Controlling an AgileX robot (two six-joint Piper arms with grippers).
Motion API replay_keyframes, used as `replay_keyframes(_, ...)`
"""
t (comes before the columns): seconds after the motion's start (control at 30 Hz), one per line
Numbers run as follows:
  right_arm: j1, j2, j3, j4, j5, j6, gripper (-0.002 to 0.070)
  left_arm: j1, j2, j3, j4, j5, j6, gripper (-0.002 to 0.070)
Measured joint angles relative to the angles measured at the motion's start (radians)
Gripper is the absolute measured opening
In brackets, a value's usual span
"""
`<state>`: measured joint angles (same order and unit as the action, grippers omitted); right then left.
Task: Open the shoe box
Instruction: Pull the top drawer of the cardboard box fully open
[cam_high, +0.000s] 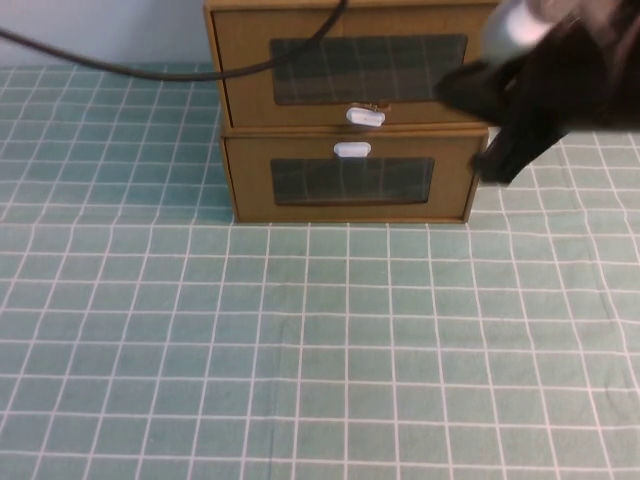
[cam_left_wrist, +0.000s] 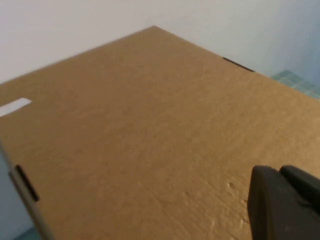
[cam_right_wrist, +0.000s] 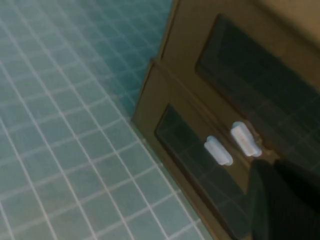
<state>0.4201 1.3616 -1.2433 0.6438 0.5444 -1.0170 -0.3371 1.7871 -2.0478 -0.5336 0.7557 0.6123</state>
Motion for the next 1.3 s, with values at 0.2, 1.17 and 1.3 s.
replay_keyframes(0.2, 0.141, 0.16, -0.094, -0.423, 0.005, 0.012, -0.0013, 0.0, 0.26, -0.299, -0.065, 0.232, 0.006, -0.0005)
replay_keyframes(1.17, 0.495, 0.473, 0.028, -2.285, 0.211, 1.721, -0.0008, 0.218, 0.474, -0.367, -0.644, 0.469, -0.012, -0.0005)
replay_keyframes(1.3, 0.495, 0.536, -0.071, -2.285, 0.243, 1.723, 0.0043, 0.218, 0.476, -0.367, -0.644, 0.471, -0.012, -0.0005)
